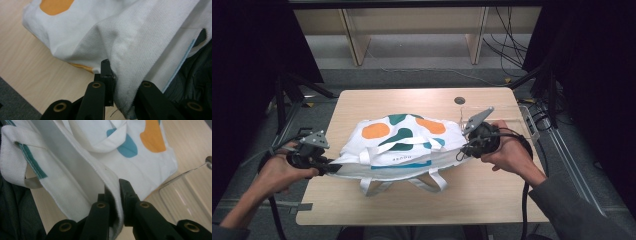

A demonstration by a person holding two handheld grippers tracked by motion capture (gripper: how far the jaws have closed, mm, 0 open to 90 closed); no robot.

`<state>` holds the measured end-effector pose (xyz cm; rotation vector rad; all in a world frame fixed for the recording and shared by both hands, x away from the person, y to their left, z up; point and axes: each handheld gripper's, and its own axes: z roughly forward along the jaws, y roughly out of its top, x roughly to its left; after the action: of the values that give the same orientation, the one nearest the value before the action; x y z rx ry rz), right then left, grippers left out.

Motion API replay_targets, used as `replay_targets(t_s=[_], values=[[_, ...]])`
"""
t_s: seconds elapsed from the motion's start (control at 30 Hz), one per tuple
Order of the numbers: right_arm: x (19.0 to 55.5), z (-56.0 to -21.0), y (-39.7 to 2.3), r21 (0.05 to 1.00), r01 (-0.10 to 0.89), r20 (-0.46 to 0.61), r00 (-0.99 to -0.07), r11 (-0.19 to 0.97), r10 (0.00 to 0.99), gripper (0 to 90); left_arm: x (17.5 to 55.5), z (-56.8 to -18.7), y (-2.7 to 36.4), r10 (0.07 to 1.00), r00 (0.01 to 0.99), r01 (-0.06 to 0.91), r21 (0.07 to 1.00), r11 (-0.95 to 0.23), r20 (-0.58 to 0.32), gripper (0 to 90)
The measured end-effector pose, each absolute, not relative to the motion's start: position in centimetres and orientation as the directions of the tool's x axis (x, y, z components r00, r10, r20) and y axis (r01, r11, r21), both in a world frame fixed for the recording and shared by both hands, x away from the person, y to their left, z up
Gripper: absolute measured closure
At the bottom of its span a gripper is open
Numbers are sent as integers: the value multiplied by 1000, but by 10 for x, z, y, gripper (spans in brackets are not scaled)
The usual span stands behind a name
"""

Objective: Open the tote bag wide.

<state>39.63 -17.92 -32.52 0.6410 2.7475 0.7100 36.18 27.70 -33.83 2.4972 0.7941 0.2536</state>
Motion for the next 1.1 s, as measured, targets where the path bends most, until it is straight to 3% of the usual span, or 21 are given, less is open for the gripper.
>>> replay_targets(t_s=[0.37,0.6,1.1], values=[[420,-235,-176,504,299,-178,-882,810,436,866,377,-262,276,592,796,447,541,-712,121,840],[425,-201,-173,495,310,-186,-874,812,448,871,381,-225,279,617,772,454,550,-702,150,850],[419,-174,-169,469,263,-204,-897,843,393,873,381,-188,281,612,778,462,529,-712,144,856]])
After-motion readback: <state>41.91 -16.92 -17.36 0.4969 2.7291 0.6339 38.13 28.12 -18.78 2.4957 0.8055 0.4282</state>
